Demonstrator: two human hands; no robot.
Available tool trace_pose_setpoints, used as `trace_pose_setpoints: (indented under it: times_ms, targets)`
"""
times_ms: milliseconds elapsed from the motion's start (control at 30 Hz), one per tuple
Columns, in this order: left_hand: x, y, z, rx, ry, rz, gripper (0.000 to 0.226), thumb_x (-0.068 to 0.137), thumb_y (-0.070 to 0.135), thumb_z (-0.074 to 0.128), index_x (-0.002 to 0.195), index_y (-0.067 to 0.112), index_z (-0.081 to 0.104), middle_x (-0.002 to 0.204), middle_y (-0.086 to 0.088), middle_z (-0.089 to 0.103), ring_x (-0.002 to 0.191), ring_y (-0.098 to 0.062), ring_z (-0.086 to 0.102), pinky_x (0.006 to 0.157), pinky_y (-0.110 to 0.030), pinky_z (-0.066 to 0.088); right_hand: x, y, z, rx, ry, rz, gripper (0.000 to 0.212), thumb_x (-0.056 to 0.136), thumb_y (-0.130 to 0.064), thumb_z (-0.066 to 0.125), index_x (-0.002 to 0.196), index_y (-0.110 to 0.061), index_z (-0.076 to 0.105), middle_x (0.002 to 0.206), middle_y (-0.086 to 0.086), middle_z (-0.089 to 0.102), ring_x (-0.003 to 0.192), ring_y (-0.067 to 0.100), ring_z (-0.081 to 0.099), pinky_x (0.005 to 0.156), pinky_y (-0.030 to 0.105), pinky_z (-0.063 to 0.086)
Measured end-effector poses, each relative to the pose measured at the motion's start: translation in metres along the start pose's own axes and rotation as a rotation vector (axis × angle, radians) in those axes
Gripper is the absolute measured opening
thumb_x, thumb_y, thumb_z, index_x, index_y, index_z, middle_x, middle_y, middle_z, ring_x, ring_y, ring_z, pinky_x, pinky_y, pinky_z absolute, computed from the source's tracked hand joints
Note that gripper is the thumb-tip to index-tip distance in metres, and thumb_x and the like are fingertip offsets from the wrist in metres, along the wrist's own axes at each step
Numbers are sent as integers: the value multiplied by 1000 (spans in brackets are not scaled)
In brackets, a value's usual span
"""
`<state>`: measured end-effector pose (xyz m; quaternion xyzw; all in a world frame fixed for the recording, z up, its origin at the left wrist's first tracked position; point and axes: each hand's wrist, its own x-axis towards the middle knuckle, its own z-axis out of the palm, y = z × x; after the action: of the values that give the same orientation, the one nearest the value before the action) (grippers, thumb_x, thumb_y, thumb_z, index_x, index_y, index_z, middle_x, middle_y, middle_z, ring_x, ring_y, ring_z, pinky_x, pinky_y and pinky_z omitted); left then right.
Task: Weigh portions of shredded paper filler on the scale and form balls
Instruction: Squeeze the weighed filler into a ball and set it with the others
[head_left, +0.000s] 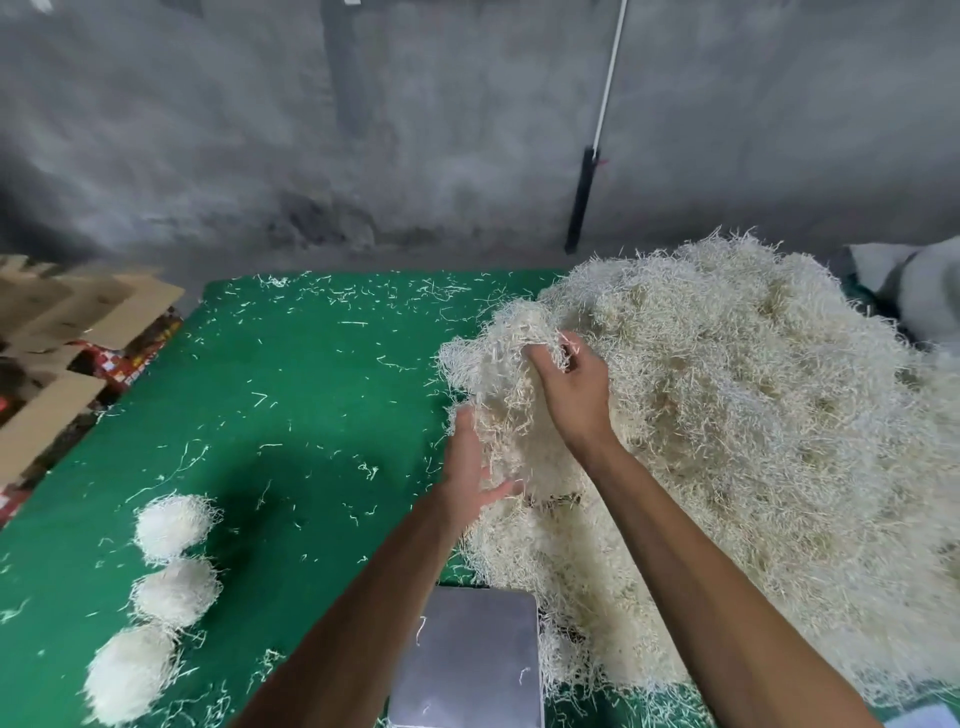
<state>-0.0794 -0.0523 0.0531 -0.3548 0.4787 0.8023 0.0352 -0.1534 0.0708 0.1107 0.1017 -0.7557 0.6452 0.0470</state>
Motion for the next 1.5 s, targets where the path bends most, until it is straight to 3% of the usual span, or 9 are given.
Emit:
trace_pose_setpoints:
  times_ms: [333, 467, 633, 733, 833, 967, 1100, 1300, 1500]
  targets:
    - [-49, 35, 3, -187, -225, 9, 167, 3, 76, 87, 154, 46, 23, 166, -8, 12, 146, -46, 24, 100, -73, 39, -22, -46, -4, 295, -43, 113, 85, 96, -55, 64, 163, -19, 26, 163, 3, 37, 135, 14, 45, 111, 38, 39]
    - [-70, 61, 10, -269, -450, -27, 111, 51, 84, 78, 142, 29, 46, 147, -8, 52, 130, -36, 54, 98, -66, 46, -30, -42, -4, 48, -183, 92, 80, 100, -55, 59, 162, -15, 29, 166, 7, 34, 149, 26, 40, 120, 50, 38]
    - [-75, 82, 17, -105, -270, 84, 26, 92, 43, 67, 113, 30, 64, 151, -10, 44, 139, -27, 43, 104, -45, 43, -43, -31, -5, -61, -417, 88, 98, 86, -78, 62, 163, -34, 22, 171, -5, 19, 150, 14, 30, 116, 40, 30]
    - [-70, 88, 9, -221, -240, 110, 22, 93, 39, 61, 101, 19, 66, 119, -8, 65, 117, -22, 58, 82, -39, 53, -51, -26, 0, 9, -425, 82, 119, 72, -81, 75, 163, -42, 9, 167, -17, 17, 140, -14, 27, 114, 30, 30]
    - [-66, 87, 0, -232, -196, 106, 29, 90, 48, 62, 99, 21, 64, 110, -6, 68, 108, -18, 61, 89, -44, 54, -57, -19, 10, 19, -459, 169, 133, 68, -82, 78, 166, -30, 4, 172, -6, 16, 151, 7, 28, 118, 33, 25]
    - [-55, 87, -28, -264, -69, 191, 43, 92, 40, 60, 128, 18, 56, 106, -12, 64, 105, -32, 62, 100, -52, 49, -62, -8, 9, -152, -492, 48, 92, 77, -77, 74, 146, -19, 54, 143, -16, 53, 119, 3, 58, 111, 36, 45]
    - [-46, 91, -58, -374, 18, 147, 34, 107, 34, 41, 135, 18, 52, 134, -12, 58, 140, -33, 44, 95, -34, 55, -59, 26, -4, -134, -367, 25, 59, 97, -57, 61, 84, -1, 70, 58, -1, 55, 47, 12, 41, 50, 33, 43]
    - [-36, 70, -87, -385, 82, 90, 48, 102, 45, 45, 135, 12, 55, 100, -13, 72, 97, -28, 66, 68, -37, 53, -45, 47, -9, 213, -117, 430, 44, 111, -34, 46, 76, -13, 62, 56, -1, 50, 42, 13, 36, 36, 26, 30]
    - [-24, 49, -107, -517, 229, 68, 40, 104, 54, 31, 132, 32, 49, 98, -5, 55, 64, -8, 59, 85, -31, 58, -32, 42, -7, 409, 27, 495, 43, 113, -29, 41, 78, -13, 63, 51, -6, 50, 42, 11, 36, 36, 23, 28]
